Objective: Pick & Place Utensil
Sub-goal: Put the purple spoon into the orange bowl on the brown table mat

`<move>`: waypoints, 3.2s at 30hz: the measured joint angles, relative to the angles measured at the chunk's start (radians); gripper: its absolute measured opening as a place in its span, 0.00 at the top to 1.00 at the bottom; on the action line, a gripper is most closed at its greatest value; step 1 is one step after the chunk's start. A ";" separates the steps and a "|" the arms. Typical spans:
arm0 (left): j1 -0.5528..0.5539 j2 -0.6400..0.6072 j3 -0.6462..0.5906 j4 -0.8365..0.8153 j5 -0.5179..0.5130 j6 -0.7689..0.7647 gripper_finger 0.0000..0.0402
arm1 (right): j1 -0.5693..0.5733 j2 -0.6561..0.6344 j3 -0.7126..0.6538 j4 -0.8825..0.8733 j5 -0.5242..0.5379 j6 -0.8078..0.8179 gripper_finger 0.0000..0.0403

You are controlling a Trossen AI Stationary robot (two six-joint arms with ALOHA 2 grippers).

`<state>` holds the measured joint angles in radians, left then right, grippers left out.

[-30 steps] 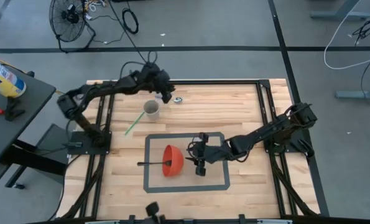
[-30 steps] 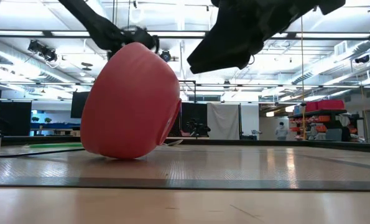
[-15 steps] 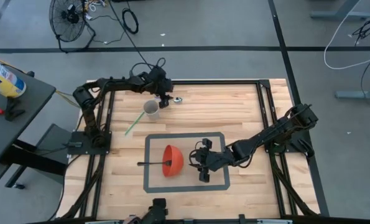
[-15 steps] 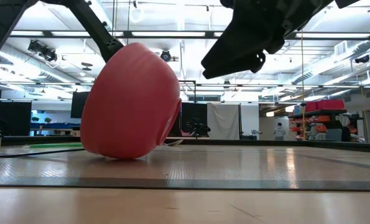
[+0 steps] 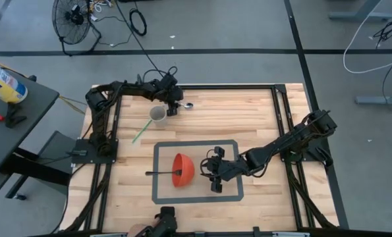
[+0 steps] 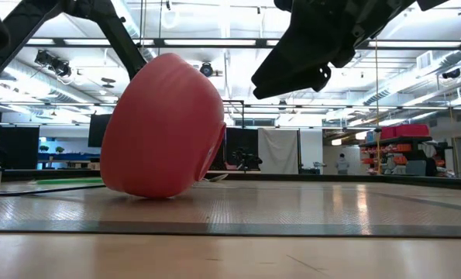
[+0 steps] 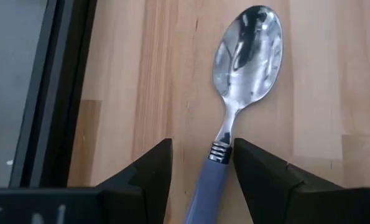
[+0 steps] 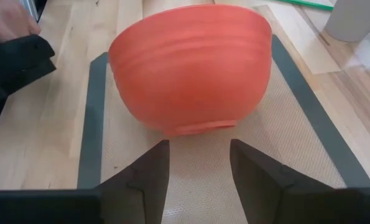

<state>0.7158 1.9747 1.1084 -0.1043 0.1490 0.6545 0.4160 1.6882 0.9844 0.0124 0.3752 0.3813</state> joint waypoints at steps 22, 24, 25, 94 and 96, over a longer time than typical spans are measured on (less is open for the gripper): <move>-0.011 0.002 0.120 -0.161 0.005 -0.068 0.86 | -0.019 0.000 0.001 0.012 -0.002 -0.001 0.58; -0.016 0.002 0.146 -0.183 0.005 -0.081 0.84 | -0.019 0.000 0.001 0.011 -0.002 -0.001 0.58; -0.019 0.002 0.156 -0.191 0.008 -0.095 0.84 | -0.019 0.000 0.001 0.011 -0.002 -0.001 0.58; -0.052 0.293 0.605 -0.815 -0.072 -0.124 0.71 | -0.035 0.000 0.001 -0.001 -0.062 0.003 0.58; -0.052 0.293 0.603 -0.809 -0.071 -0.106 0.71 | -0.035 0.000 0.001 -0.005 -0.072 0.003 0.58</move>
<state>0.6636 2.2681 1.7119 -0.9135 0.0782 0.5482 0.3805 1.6886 0.9852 0.0074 0.3031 0.3847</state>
